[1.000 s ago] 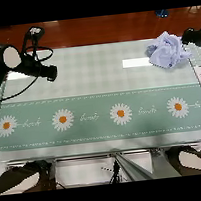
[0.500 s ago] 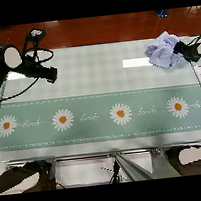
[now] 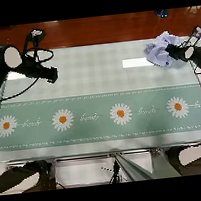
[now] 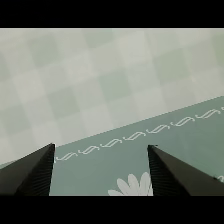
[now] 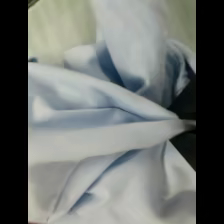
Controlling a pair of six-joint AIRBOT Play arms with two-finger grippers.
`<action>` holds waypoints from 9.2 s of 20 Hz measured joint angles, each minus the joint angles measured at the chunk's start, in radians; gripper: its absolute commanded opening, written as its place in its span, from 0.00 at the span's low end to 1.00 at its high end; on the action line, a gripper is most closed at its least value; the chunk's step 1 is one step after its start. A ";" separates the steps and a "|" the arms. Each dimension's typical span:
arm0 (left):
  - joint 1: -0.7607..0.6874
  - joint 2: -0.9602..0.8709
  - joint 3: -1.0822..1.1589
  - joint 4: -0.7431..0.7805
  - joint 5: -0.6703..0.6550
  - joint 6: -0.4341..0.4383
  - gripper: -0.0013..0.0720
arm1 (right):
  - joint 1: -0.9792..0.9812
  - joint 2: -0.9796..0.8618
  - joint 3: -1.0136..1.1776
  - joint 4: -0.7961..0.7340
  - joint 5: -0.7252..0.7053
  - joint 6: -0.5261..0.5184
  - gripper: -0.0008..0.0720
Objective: Fold the shirts.
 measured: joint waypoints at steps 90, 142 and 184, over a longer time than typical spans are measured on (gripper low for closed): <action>0.041 -0.092 -0.766 -1.153 0.149 0.455 0.05 | -0.493 0.647 -0.553 0.407 1.077 -0.668 0.76; 0.639 0.539 0.421 -0.681 -0.306 0.177 0.05 | -0.199 1.048 0.355 0.347 1.359 -0.439 0.04; 0.092 0.134 -0.827 -1.010 0.122 0.130 0.84 | -0.011 0.130 0.327 0.309 1.170 -0.559 0.04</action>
